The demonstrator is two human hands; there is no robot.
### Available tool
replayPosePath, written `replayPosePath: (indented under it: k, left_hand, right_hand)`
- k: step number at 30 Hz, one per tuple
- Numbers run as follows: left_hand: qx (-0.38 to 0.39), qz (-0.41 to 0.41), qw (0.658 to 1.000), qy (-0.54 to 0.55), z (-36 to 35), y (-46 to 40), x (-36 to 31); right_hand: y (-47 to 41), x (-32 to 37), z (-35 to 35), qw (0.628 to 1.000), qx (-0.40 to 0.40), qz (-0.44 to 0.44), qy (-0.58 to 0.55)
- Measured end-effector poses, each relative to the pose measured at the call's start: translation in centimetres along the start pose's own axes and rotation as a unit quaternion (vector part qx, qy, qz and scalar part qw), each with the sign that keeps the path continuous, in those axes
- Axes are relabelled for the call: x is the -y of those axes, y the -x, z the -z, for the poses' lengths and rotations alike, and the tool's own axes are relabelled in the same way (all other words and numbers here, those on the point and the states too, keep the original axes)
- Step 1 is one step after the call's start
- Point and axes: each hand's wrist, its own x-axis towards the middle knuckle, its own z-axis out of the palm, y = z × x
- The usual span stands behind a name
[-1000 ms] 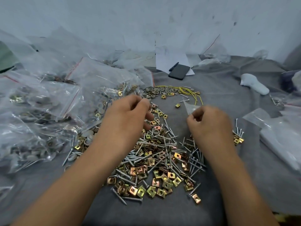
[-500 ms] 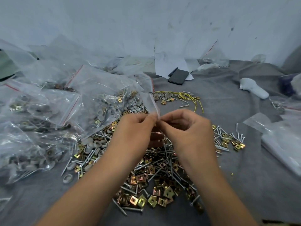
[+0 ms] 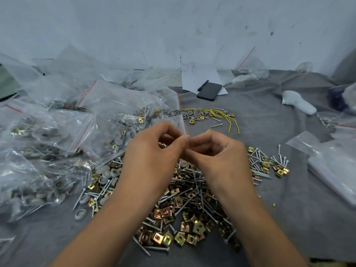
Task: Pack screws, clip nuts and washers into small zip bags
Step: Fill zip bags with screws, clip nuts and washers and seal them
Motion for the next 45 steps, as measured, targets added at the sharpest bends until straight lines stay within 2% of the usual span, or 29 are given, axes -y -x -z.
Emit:
replayPosePath:
  k: [8,10,12,15,18,20,22,25,30,33,36,40,42,45]
  left_hand:
    - [0.011,-0.005,0.999,-0.045,1.4,-0.4,-0.3]
    - [0.009,-0.01,0.997,-0.079,1.4,-0.2,-0.5]
    - [0.014,-0.004,0.995,-0.095,1.1,0.2,-0.8]
    - [0.046,0.015,0.992,-0.121,0.5,0.9,-1.3]
    - [0.0,0.016,0.987,-0.159,0.4,1.0,-1.4]
    - [-0.048,-0.012,0.984,-0.169,1.1,0.6,-1.2]
    - [-0.046,-0.045,0.983,-0.172,1.9,0.1,-1.0]
    - [-0.014,-0.078,0.968,-0.239,2.5,-0.2,-0.6]
    - [0.089,-0.01,0.953,-0.291,1.2,0.2,-0.3]
    - [0.058,-0.022,0.968,-0.243,1.0,0.0,-0.1]
    - [0.04,0.001,0.994,-0.103,1.1,-0.4,-0.1]
    - [0.022,0.024,0.999,0.011,1.4,-0.3,-0.7]
    - [0.021,0.007,1.0,0.012,1.4,-0.1,-0.8]
    - [-0.001,-0.073,0.993,-0.088,1.4,0.4,-0.9]
  right_hand:
    - [-0.1,0.4,1.4,0.999,0.039,0.005,0.024]
    - [-0.3,0.2,1.8,0.999,-0.015,0.013,0.04]
    - [-0.4,-0.1,1.9,0.987,-0.098,0.045,0.116]
    - [-0.2,0.2,1.4,0.945,-0.165,0.159,0.234]
    - [-0.2,0.5,1.2,0.904,-0.088,0.291,0.301]
    - [-0.2,0.5,1.2,0.891,-0.022,0.327,0.313]
    - [-0.1,0.6,1.1,0.885,-0.006,0.342,0.315]
    - [0.1,0.6,0.9,0.885,-0.018,0.35,0.305]
    - [0.6,0.7,0.3,0.876,-0.088,0.357,0.312]
    - [0.9,0.8,-0.4,0.877,-0.071,0.355,0.315]
    - [1.3,0.9,-0.9,0.881,-0.07,0.353,0.306]
    - [1.5,1.1,-1.0,0.889,-0.192,0.293,0.296]
    - [1.2,1.0,-0.8,0.896,-0.21,0.276,0.279]
    - [0.9,0.8,-0.3,0.903,-0.218,0.252,0.27]
